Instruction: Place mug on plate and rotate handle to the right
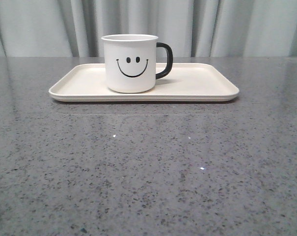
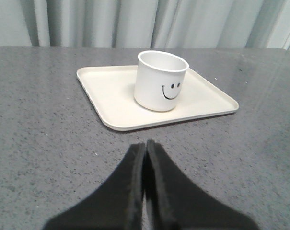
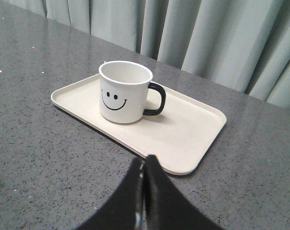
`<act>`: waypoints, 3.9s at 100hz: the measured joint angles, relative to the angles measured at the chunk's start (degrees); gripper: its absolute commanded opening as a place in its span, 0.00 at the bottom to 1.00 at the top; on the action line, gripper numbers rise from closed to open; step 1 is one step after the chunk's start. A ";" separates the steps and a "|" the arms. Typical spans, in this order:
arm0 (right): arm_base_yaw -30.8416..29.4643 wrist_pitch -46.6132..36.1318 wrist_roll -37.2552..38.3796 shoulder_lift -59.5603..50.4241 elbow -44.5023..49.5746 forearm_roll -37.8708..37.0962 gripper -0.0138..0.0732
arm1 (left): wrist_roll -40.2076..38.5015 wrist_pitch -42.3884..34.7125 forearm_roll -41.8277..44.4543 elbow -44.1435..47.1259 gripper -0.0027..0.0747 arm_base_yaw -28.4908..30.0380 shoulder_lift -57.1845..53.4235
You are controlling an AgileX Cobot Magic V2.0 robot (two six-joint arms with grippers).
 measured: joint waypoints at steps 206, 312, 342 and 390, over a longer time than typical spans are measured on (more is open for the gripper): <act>0.00 0.00 0.00 0.00 0.08 0.00 0.09 | 9.22 -16.34 0.74 21.59 0.01 27.73 -9.21; -5.06 -9.36 2.98 -2.42 6.33 -1.32 0.09 | 9.22 -16.34 0.74 21.59 0.01 27.73 -9.21; -14.01 -12.93 15.25 -9.18 15.26 -9.93 0.09 | 9.22 -16.34 0.74 21.59 0.01 27.73 -9.21; -23.97 -13.77 17.08 -20.19 26.34 -11.77 0.09 | 9.22 -16.34 0.74 21.59 0.01 27.73 -9.21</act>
